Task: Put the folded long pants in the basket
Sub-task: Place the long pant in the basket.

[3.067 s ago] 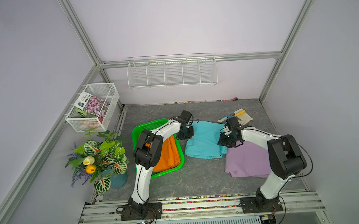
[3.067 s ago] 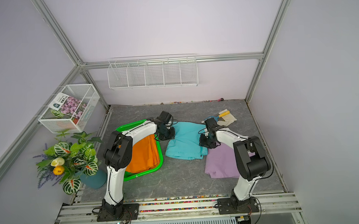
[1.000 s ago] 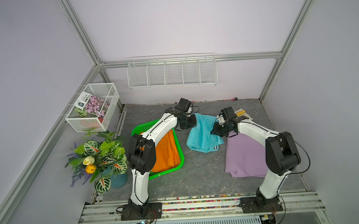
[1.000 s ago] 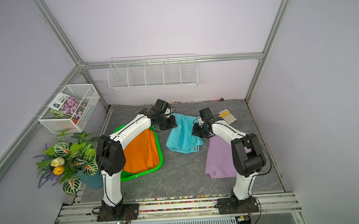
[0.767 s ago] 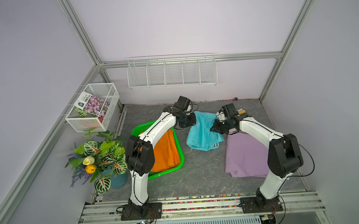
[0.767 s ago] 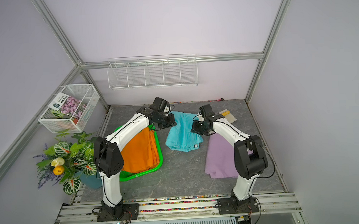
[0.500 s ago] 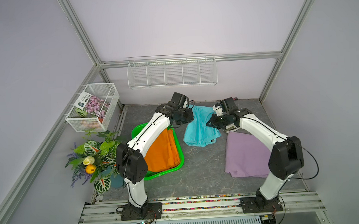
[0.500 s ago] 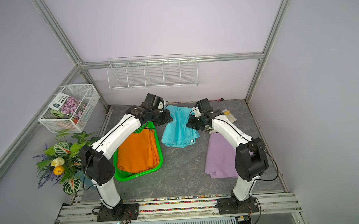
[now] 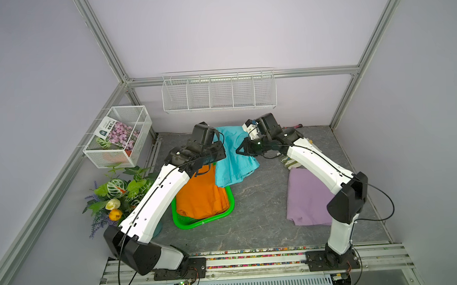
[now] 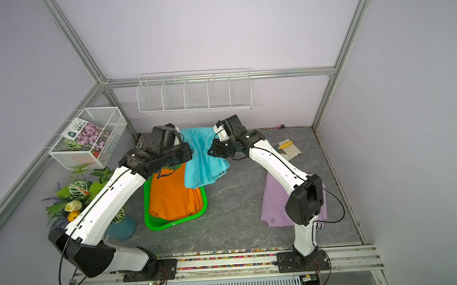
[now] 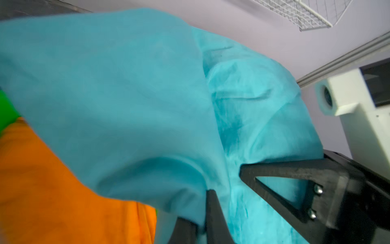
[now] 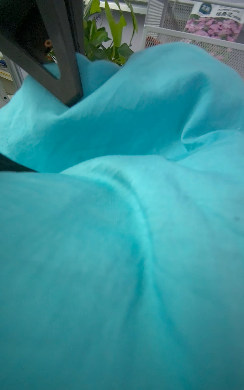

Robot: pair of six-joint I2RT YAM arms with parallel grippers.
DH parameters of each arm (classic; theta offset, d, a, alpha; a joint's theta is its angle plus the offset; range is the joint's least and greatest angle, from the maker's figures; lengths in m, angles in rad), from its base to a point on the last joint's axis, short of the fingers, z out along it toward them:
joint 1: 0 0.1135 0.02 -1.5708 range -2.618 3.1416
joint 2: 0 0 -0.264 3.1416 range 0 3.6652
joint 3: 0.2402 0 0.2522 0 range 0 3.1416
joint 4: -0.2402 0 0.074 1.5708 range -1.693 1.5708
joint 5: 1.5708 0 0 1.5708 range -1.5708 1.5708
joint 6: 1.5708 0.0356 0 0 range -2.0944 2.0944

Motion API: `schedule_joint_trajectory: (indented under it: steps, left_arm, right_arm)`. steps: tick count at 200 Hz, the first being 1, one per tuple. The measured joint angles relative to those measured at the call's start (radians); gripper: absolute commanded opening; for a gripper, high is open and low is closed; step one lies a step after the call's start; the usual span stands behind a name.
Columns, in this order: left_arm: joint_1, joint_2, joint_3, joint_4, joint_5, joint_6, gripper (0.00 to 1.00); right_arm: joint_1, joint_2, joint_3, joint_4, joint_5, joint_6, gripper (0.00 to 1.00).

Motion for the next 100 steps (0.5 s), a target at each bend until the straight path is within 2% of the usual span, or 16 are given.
schedule_joint_trajectory:
  steps: [23,50,100]
  left_arm:
    - [0.099,-0.095,-0.085,-0.012,0.001,-0.008,0.0]
    - [0.191,-0.145,-0.135,-0.042,0.016,-0.008,0.0]
    - [0.226,-0.152,-0.188,-0.051,0.011,0.002,0.0]
  right_arm:
    - [0.067,0.07,0.083,-0.005,0.002,0.0,0.0]
    - [0.127,0.138,0.15,-0.005,0.006,0.005,0.0]
    - [0.179,0.215,0.195,-0.002,0.026,0.017,0.0]
